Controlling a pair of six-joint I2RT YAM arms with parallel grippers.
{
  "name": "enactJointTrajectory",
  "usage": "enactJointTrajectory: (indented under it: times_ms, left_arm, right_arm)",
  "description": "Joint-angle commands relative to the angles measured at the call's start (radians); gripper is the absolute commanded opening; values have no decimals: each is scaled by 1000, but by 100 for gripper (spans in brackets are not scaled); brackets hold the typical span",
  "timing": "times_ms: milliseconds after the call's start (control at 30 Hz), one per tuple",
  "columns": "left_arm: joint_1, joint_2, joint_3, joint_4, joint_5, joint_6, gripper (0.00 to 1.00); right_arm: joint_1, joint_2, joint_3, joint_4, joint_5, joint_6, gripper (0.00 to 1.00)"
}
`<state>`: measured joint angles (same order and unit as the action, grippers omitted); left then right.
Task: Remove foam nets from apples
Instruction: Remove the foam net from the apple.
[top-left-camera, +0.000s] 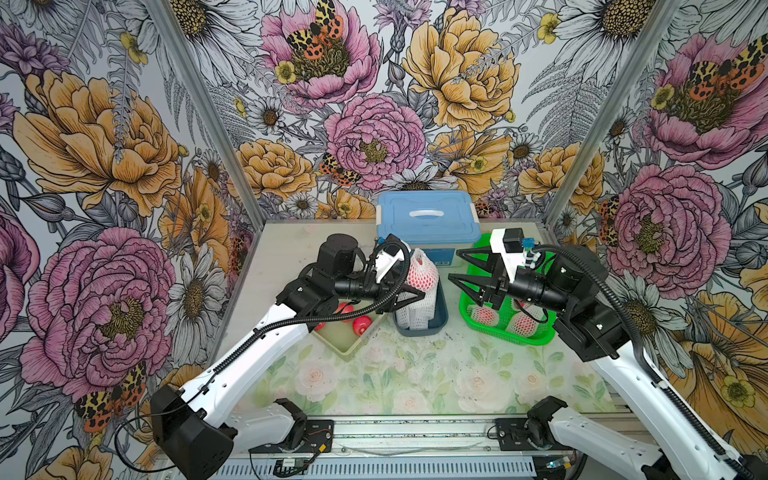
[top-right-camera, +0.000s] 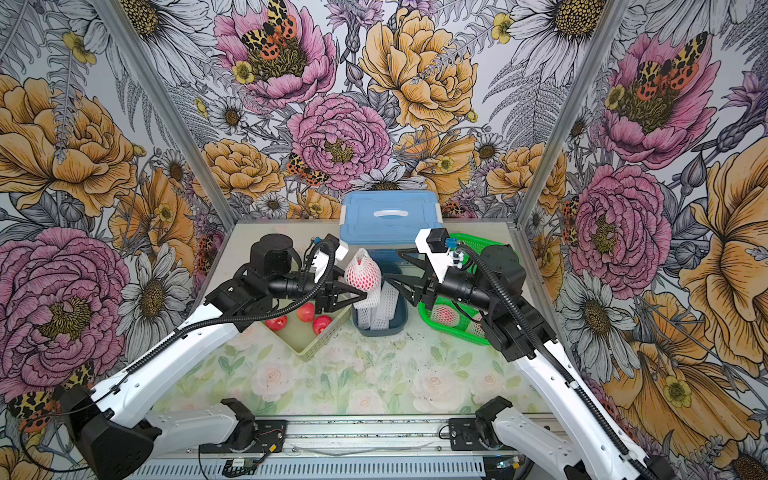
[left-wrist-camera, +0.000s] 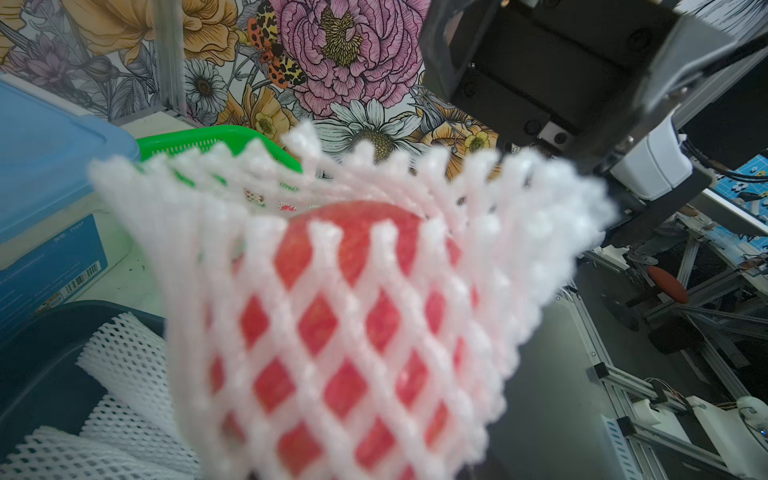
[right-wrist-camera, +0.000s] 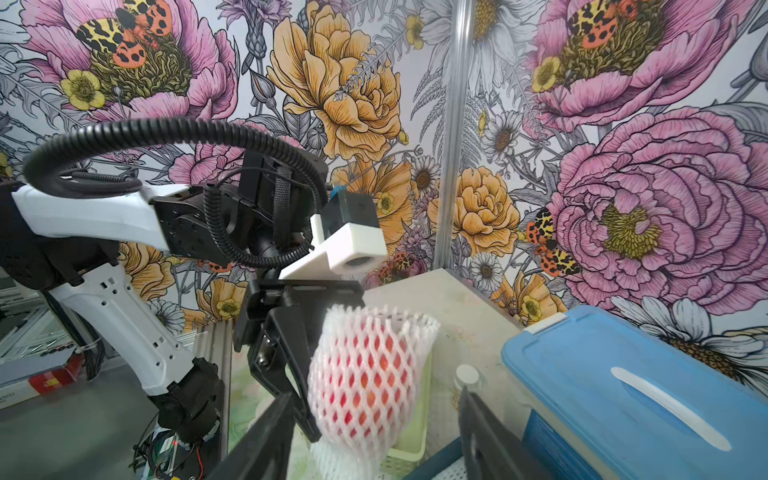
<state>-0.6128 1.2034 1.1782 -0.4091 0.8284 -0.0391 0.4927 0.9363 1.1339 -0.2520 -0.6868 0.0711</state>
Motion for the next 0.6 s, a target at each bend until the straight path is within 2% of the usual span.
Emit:
enactJointTrajectory:
  times_ms: [0,167,300,367,567]
  left_arm:
    - [-14,-18,2,-26,8,45,43]
    - [-65,-7,46,-117,-113,116,42]
    - [-85,-6,55,-119,-175,125,39]
    - [-88,-8,57,-119,-193,127,39]
    - [-89,-16,55,-121,-226,136,38]
  right_arm:
    - [22,29,36,-12,-38,20,64]
    - [89,85,68,-13,-14,16,61]
    - [135,127,76,-13,15,15,56]
    - [149,139,73,-14,26,16,50]
    - [168,141,59,-12,73,19,16]
